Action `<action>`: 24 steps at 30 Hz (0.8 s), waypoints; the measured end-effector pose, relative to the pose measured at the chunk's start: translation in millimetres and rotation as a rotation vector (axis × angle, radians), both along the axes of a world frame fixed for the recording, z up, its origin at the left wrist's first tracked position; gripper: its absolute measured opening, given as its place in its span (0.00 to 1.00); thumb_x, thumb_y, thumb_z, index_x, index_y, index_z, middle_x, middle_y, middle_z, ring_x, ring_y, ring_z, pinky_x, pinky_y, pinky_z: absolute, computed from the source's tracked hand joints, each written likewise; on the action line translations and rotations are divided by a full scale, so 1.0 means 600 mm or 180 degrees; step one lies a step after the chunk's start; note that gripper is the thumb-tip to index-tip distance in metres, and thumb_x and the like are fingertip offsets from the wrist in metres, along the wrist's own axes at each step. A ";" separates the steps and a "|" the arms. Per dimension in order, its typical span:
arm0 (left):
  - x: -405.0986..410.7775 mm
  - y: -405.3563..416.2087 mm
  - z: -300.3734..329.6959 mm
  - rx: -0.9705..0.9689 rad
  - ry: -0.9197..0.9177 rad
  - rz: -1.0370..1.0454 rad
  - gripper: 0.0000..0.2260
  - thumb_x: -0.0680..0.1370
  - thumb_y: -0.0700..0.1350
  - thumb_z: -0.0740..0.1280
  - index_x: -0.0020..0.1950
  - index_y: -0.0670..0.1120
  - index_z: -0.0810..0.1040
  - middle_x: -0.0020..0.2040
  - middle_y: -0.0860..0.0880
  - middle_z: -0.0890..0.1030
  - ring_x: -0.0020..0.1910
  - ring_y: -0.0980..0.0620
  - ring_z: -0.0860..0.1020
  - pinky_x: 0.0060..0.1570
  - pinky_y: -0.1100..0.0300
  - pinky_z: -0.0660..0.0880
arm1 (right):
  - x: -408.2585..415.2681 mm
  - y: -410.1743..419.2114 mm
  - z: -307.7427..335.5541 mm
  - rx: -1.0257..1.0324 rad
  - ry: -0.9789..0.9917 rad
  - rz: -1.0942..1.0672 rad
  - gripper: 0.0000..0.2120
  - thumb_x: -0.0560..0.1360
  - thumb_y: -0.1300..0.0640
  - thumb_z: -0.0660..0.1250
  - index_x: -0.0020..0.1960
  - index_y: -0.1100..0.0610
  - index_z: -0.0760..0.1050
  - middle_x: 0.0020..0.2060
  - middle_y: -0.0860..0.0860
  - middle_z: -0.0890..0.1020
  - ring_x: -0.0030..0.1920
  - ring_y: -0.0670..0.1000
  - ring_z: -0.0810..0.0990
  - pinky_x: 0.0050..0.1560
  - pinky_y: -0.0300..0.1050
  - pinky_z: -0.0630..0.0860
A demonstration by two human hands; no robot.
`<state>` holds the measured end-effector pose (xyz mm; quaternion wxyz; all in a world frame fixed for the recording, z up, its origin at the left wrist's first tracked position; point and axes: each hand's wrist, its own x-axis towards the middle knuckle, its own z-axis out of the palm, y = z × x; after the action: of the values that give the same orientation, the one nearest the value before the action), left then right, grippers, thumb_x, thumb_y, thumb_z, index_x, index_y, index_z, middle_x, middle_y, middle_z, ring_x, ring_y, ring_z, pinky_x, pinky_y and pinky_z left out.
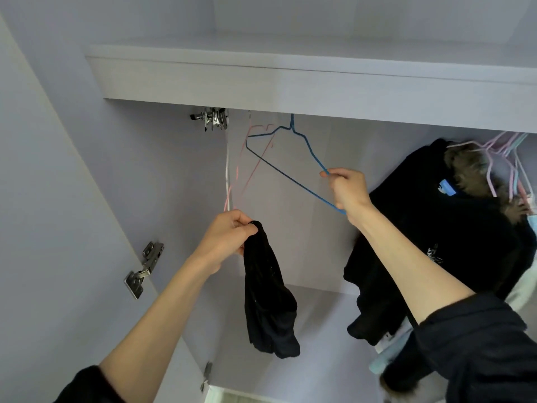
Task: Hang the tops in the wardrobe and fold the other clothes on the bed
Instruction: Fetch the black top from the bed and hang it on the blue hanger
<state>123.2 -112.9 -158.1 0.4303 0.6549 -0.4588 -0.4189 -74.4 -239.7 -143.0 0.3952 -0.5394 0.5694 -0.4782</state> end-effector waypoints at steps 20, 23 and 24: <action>-0.036 -0.001 -0.023 0.0156 -0.0025 0.0110 0.06 0.75 0.35 0.64 0.39 0.44 0.75 0.35 0.47 0.77 0.32 0.52 0.76 0.30 0.61 0.75 | -0.086 0.124 -0.137 -0.0147 -0.0639 -0.0517 0.21 0.76 0.49 0.65 0.32 0.55 0.60 0.26 0.50 0.62 0.27 0.46 0.60 0.31 0.40 0.60; -0.035 0.001 -0.026 0.0185 -0.0068 0.0052 0.06 0.75 0.35 0.64 0.39 0.44 0.75 0.35 0.47 0.77 0.32 0.52 0.77 0.30 0.61 0.75 | -0.092 0.128 -0.151 0.0087 -0.0924 -0.0363 0.17 0.75 0.46 0.66 0.39 0.57 0.65 0.27 0.49 0.66 0.28 0.45 0.64 0.34 0.39 0.66; -0.036 0.002 -0.027 0.0192 -0.0091 0.0023 0.06 0.75 0.35 0.64 0.39 0.43 0.75 0.35 0.47 0.78 0.31 0.52 0.77 0.29 0.62 0.75 | -0.095 0.123 -0.147 0.0190 -0.1119 -0.0409 0.15 0.75 0.45 0.65 0.41 0.56 0.67 0.27 0.48 0.66 0.27 0.44 0.65 0.32 0.38 0.66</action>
<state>101.7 -112.0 -174.4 0.4052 0.6751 -0.4497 -0.4216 -131.7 -166.1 -231.3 0.4731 -0.3980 0.5388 -0.5722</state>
